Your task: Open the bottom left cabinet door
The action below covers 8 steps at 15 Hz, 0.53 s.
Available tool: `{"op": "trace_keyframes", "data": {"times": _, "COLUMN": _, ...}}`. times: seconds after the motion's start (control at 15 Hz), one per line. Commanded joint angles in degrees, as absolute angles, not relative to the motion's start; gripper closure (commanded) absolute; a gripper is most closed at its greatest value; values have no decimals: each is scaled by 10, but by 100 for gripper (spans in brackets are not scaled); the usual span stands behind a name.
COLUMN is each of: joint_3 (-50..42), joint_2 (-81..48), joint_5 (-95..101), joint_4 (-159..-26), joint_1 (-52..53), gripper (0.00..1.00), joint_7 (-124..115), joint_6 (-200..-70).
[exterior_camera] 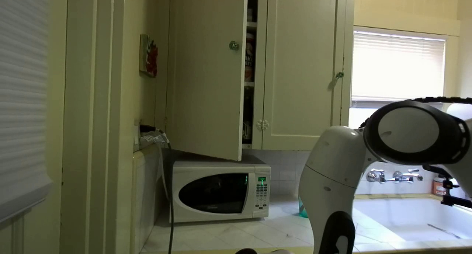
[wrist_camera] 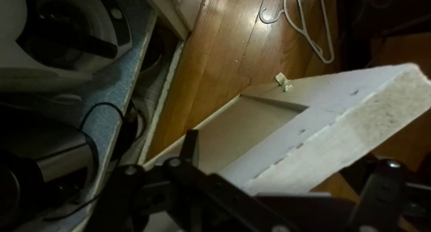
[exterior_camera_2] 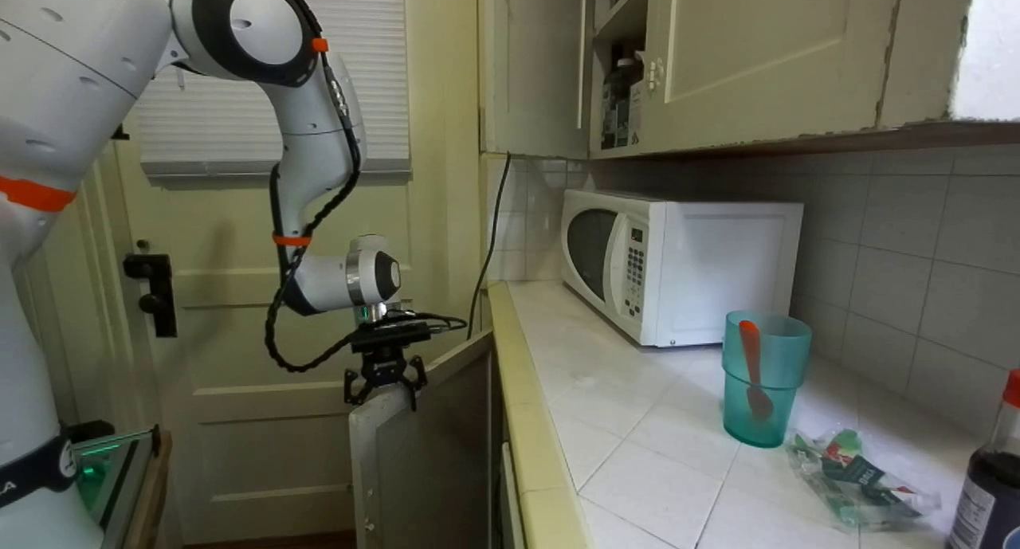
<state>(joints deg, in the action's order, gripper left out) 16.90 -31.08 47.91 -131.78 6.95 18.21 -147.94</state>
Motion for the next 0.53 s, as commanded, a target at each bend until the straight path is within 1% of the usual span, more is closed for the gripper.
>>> {"op": "trace_keyframes", "data": {"times": 0.0, "joint_3": 192, "joint_2": -237, "joint_5": 457, "joint_4": -1371, "joint_1": 70, "gripper": 0, "joint_7": 293, "joint_6": -1489}}
{"op": "trace_keyframes", "data": {"times": 0.27, "joint_3": 187, "joint_2": -151, "joint_5": 484, "joint_4": -1422, "joint_1": 81, "gripper": 0, "joint_7": 299, "joint_6": -1516}}
{"op": "trace_keyframes", "data": {"times": 0.47, "joint_3": 182, "joint_2": -82, "joint_5": 500, "joint_4": -1464, "joint_1": 74, "gripper": 0, "joint_7": 333, "joint_6": -1579}}
